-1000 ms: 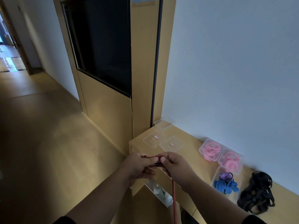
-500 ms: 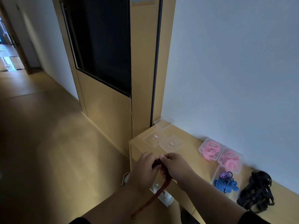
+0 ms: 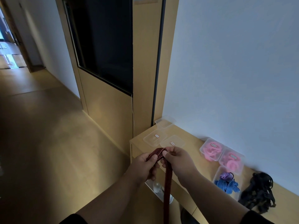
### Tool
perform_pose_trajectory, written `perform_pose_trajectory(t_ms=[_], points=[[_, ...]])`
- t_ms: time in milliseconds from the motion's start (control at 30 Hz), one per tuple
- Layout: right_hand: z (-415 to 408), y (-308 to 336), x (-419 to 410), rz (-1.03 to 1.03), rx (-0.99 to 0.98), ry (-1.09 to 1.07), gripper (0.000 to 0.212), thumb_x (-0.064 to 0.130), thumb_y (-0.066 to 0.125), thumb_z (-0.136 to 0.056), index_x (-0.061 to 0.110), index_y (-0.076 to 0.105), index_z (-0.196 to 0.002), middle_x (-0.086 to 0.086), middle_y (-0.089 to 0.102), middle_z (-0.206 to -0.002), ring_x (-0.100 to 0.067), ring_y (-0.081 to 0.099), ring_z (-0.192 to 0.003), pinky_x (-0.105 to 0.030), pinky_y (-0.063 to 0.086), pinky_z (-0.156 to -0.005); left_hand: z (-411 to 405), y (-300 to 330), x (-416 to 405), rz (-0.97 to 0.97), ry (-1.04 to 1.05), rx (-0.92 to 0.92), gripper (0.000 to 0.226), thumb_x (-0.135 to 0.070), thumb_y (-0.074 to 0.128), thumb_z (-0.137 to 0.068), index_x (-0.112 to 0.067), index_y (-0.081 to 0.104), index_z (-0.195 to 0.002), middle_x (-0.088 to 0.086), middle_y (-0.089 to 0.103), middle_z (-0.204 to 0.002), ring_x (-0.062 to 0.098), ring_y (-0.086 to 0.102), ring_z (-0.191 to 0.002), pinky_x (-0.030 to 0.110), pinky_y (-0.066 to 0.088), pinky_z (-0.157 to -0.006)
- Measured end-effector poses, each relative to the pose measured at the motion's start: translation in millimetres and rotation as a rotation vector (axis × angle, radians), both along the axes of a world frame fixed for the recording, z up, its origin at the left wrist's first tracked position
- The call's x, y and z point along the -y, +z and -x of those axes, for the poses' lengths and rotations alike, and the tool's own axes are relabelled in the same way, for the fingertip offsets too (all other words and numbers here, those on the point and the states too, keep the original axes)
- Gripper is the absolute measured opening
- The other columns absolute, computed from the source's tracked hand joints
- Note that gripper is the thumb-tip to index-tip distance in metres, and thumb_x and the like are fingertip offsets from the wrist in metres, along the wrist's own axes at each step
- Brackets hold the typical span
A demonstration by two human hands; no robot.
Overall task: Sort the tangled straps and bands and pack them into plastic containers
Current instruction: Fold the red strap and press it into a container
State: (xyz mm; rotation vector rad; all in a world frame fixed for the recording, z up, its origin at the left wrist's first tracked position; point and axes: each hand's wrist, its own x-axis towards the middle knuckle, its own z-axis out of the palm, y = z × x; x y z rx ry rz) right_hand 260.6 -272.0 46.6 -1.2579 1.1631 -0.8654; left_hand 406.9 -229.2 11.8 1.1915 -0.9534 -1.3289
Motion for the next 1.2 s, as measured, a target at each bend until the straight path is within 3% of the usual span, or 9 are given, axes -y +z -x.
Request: perform_pose_trajectory(t_ms=[133,233,367,467,667,867,933,1000,1200], points=[[-3.6,-0.2,-6.2,-0.091,0.004,0.016,0.032,0.023,0.054,-0.104,-0.003,0.070,-0.096,-0.012,0.069,-0.072,-0.021,0.065,-0.064,-0.033,0.057,-0.066,-1.7,-2.0,3.4,0.073,0.053,0.034,0.013,-0.006,0.052,-0.101,-0.005,0.063,-0.109,0.008,0.056,-0.070,0.014,0.048,-0.055,0.028,0.042,-0.049],[-6.7,0.3,-11.0,-0.159,-0.034,0.029,0.039,0.030,0.049,-0.106,-0.002,0.070,-0.096,-0.012,0.066,-0.069,-0.020,0.061,-0.060,-0.032,0.054,-0.061,-3.5,-5.2,4.5,0.123,0.097,0.261,0.013,-0.008,0.057,-0.099,-0.016,0.064,-0.105,0.011,0.063,-0.073,0.015,0.052,-0.056,0.032,0.046,-0.054],[-5.6,4.3,-11.5,-0.234,-0.016,0.066,0.038,0.026,0.042,-0.108,-0.001,0.069,-0.102,-0.011,0.064,-0.071,-0.018,0.056,-0.059,-0.031,0.047,-0.056,-10.2,-7.6,8.3,0.249,0.091,0.538,0.025,-0.014,0.062,-0.095,-0.038,0.063,-0.101,-0.010,0.070,-0.089,-0.003,0.057,-0.066,0.020,0.045,-0.065],[-2.0,7.0,-9.9,-0.335,0.012,0.090,0.045,0.031,0.041,-0.105,-0.004,0.069,-0.108,-0.013,0.065,-0.073,-0.019,0.056,-0.058,-0.029,0.045,-0.054,-20.6,-14.5,15.8,0.387,0.055,0.803,0.020,-0.022,0.060,-0.094,-0.032,0.066,-0.111,-0.013,0.059,-0.101,-0.001,0.057,-0.093,0.018,0.044,-0.080],[0.0,5.6,-13.2,-0.394,-0.040,0.071,0.063,0.053,0.044,-0.103,-0.003,0.070,-0.098,-0.012,0.065,-0.070,-0.020,0.059,-0.057,-0.029,0.050,-0.054,-28.4,-24.9,26.2,0.642,-0.104,1.126,0.027,-0.026,0.048,-0.098,-0.023,0.065,-0.119,-0.005,0.048,-0.095,0.009,0.050,-0.083,0.032,0.049,-0.067],[5.6,4.5,-6.5,-0.321,0.016,0.011,0.043,0.036,0.055,-0.102,-0.004,0.072,-0.100,-0.013,0.067,-0.072,-0.023,0.064,-0.061,-0.038,0.059,-0.068,-23.0,-23.3,14.5,0.422,-0.154,0.859,0.040,-0.042,0.056,-0.095,-0.039,0.050,-0.135,-0.018,0.048,-0.118,-0.002,0.054,-0.108,0.017,0.046,-0.086],[7.7,3.1,-3.1,-0.293,0.050,0.011,0.038,0.032,0.054,-0.103,-0.002,0.071,-0.101,-0.012,0.067,-0.074,-0.022,0.064,-0.063,-0.041,0.060,-0.074,-21.1,-21.4,8.6,0.205,-0.131,0.653,0.052,-0.048,0.065,-0.089,-0.040,0.044,-0.136,-0.016,0.055,-0.120,0.002,0.063,-0.097,0.023,0.053,-0.078],[9.1,1.3,-2.3,-0.258,0.052,0.023,0.033,0.028,0.054,-0.104,0.000,0.071,-0.102,-0.012,0.067,-0.077,-0.022,0.065,-0.067,-0.044,0.062,-0.079,-19.1,-18.7,7.0,0.087,-0.124,0.426,0.034,-0.041,0.063,-0.094,-0.027,0.055,-0.124,-0.003,0.068,-0.104,0.012,0.067,-0.075,0.035,0.059,-0.066],[5.9,-1.7,-5.4,-0.233,0.030,0.034,0.035,0.028,0.051,-0.105,0.000,0.071,-0.102,-0.012,0.070,-0.077,-0.025,0.068,-0.072,-0.047,0.062,-0.081,-8.9,-9.4,11.1,0.062,0.029,0.245,0.009,-0.015,0.060,-0.099,-0.013,0.067,-0.104,0.010,0.071,-0.082,0.019,0.066,-0.063,0.044,0.061,-0.067]])
